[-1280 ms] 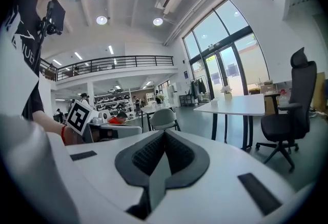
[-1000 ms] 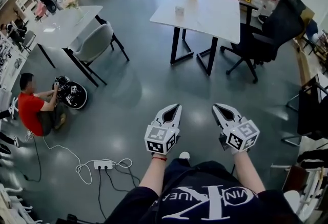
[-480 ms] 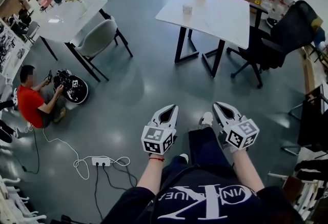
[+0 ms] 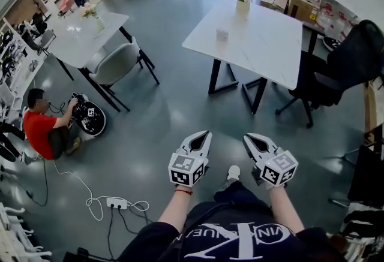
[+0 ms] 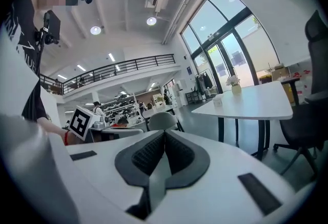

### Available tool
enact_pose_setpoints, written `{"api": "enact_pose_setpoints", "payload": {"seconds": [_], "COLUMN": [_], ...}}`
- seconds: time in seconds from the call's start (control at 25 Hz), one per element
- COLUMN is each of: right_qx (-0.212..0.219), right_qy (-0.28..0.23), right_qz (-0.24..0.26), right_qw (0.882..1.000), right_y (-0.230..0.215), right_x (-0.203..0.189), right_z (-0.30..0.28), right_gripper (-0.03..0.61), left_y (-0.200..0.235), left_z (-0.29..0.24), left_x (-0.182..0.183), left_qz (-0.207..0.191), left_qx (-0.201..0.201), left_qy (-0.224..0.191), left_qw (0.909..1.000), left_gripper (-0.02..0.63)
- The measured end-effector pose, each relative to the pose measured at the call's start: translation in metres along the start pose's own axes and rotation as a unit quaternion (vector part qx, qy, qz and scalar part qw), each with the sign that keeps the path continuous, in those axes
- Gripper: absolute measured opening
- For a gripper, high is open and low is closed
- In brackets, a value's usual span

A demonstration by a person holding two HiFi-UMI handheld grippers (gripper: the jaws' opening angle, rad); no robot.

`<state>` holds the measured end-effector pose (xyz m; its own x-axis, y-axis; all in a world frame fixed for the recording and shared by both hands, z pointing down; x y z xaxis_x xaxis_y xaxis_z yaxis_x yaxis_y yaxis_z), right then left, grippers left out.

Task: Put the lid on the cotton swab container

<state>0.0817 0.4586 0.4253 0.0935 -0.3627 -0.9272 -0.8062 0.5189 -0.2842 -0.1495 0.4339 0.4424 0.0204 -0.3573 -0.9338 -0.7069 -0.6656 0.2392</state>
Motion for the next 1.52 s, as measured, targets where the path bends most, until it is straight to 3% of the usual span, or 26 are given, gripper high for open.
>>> {"api": "enact_pose_setpoints", "payload": {"seconds": [0.56,0.76,1.04,1.28,1.52], "right_qx": [0.028,0.036,0.041,0.034,0.023], "right_qy": [0.018,0.012,0.021,0.033,0.036], "right_qz": [0.009,0.008,-0.006,-0.002,0.008], "right_qw": [0.999,0.999,0.999,0.999,0.999], "right_y": [-0.122,-0.152,-0.17,-0.201,-0.238], "right_x": [0.052,0.067,0.067,0.072,0.113], "right_z": [-0.078,-0.101,-0.12,-0.156,-0.214], "right_gripper": [0.003,0.003,0.003,0.003,0.003], "left_y": [0.04,0.053,0.064,0.101,0.154], "left_z": [-0.132,-0.16,-0.186,-0.229,-0.288], "left_x": [0.041,0.053,0.055,0.059,0.105], "left_qz": [0.014,0.019,0.023,0.029,0.021], "left_qx": [0.019,0.034,0.029,0.016,-0.004], "left_qy": [-0.001,-0.009,0.009,0.016,-0.001], "left_qw": [0.9997,0.9992,0.9993,0.9993,0.9998], "left_gripper": [0.008,0.008,0.008,0.008,0.008]}}
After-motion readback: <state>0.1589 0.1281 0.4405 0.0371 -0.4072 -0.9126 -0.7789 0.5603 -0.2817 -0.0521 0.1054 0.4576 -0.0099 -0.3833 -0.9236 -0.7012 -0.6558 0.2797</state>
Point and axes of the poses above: the fingertips, and each gripper's own axes: z backward along the fingers, y to its left, x out of its top, the point moved 9 cm from there along z, backward along the fingers, and after that the axes turned 6 degrees about -x, right-handed, at the moved point
